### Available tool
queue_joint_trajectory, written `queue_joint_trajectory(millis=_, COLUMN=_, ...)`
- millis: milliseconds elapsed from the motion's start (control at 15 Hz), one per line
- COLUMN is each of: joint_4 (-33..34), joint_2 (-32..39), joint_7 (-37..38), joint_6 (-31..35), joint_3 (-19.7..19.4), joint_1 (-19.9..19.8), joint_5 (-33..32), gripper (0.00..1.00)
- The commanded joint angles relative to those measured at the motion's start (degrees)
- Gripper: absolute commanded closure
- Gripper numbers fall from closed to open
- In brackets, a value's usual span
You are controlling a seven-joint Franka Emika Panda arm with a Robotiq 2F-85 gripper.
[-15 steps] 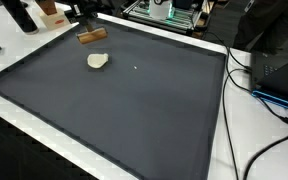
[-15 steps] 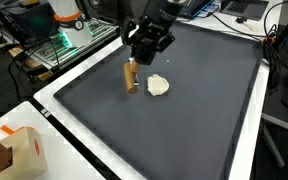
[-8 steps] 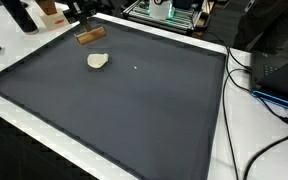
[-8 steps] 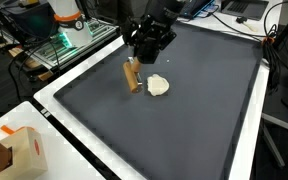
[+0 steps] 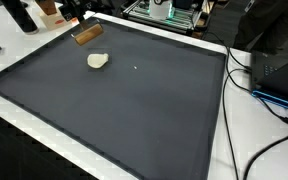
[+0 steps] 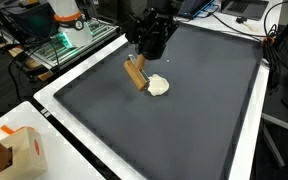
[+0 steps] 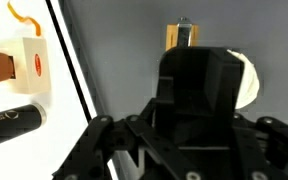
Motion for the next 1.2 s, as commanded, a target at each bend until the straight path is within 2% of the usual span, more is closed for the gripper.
queue_joint_trajectory(millis=0, joint_4=-2.17, joint_2=-3.47, joint_7=-8.18, joint_6=2.45, joint_3=1.1, joint_1=-1.74, joint_5=2.64, gripper=0.76)
queue_joint_trajectory(millis=533, joint_4=-4.23, joint_2=-9.06, joint_7=-34.27, joint_6=5.27, joint_3=3.4, joint_1=-4.72, joint_5=11.16, gripper=0.76)
queue_joint_trajectory(millis=1133, joint_4=-7.55, joint_2=-16.07, joint_7=-63.32, joint_6=5.46, joint_3=4.45, joint_1=-5.32, joint_5=14.27, gripper=0.76)
